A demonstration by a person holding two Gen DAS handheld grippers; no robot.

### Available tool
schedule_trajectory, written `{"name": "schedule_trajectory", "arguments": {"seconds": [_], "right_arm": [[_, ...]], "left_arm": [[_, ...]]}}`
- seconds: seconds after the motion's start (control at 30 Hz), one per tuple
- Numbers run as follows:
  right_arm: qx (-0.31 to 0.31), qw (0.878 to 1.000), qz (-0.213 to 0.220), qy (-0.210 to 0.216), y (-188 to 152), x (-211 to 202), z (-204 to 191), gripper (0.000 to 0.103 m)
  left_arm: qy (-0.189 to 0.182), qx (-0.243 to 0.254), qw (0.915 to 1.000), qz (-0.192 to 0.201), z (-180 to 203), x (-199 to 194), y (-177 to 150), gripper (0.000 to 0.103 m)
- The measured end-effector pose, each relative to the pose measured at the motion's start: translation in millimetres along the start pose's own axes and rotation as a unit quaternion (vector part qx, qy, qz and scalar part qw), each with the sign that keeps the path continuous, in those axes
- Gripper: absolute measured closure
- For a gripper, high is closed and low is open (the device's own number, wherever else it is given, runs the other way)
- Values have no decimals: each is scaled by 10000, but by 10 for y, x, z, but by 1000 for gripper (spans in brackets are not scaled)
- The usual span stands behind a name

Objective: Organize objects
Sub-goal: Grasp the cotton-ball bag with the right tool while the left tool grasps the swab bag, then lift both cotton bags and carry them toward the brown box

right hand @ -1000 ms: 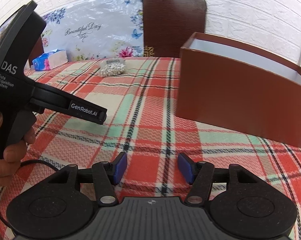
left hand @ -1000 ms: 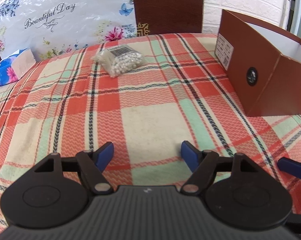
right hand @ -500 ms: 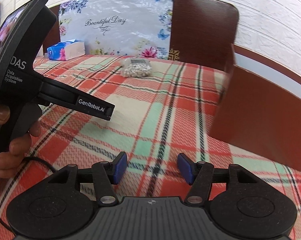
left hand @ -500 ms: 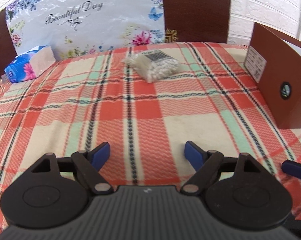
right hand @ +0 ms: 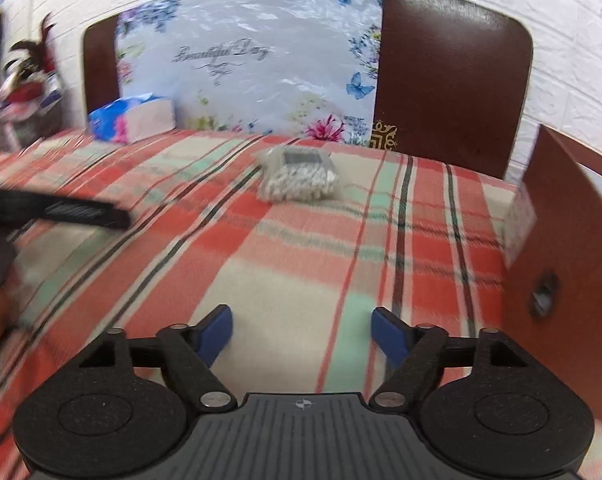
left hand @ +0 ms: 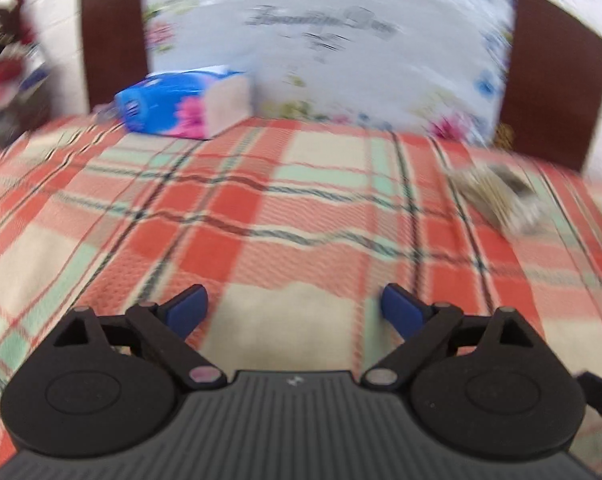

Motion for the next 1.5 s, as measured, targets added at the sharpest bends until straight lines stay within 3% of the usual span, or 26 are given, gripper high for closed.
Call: {"name": "schedule_trajectory", "arguments": {"seconds": [0.2,0.37,0.43,0.47,0.5,0.67,0.9,1.0,1.17,1.2,1.27,1.33,1.43,1.5], "right_arm": [[-150,9997,206,-6,476,604,-80,19],[333,9993,131,123,756,993,-135,15],[295,9995,51,-67,770,1093,-151,22],[262,9996,112,-31,771,1076,-163,43],[191,9997,128,-14,757,1049,-169,50],[-57,9997,184,166,446,660,-80,54],[-194,9990,2,409,-232,-311,193,54],[-109,9999,-7,115,-512,-733,452,54],[848,9927,90,-856,-786,-1241,1092,51],[898,9907,105,-1014,-827,-1313,1159,45],[989,9885,131,-1136,-918,-1440,1256,36],[1063,9882,148,-1091,-998,-1522,1292,33],[835,9898,214,-1135,-1079,-1571,1257,28],[781,9903,247,-1124,-1106,-1610,1259,27]], "left_arm": [[38,95,9998,195,50,-6,-27,8],[46,61,9997,223,54,2,-33,8],[38,46,9997,223,51,4,-33,8],[41,49,9997,222,53,5,-31,8],[41,53,9997,220,51,6,-30,8],[39,48,9997,221,53,4,-28,8],[70,92,9997,209,66,2,-30,8],[105,151,9997,181,79,5,-26,7],[317,471,9984,2,231,-64,14,8],[118,508,9986,-52,316,-127,15,9],[-621,556,9964,-126,594,-327,-8,12],[-1353,785,9877,-58,978,-606,-35,12],[-2555,1230,9589,-82,1583,-978,-87,12],[-3062,1538,9393,-155,1961,-1147,-146,12]]}}
Point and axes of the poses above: each gripper's, at about its wrist camera, not at the fingertips, and x roughly the way its jaws point, z to its right, y to its top, the point moved 3 cm from there along x, roughly the way its jaws point, and after that the axes turned 8 degrees about x, right-handed, at the moved point
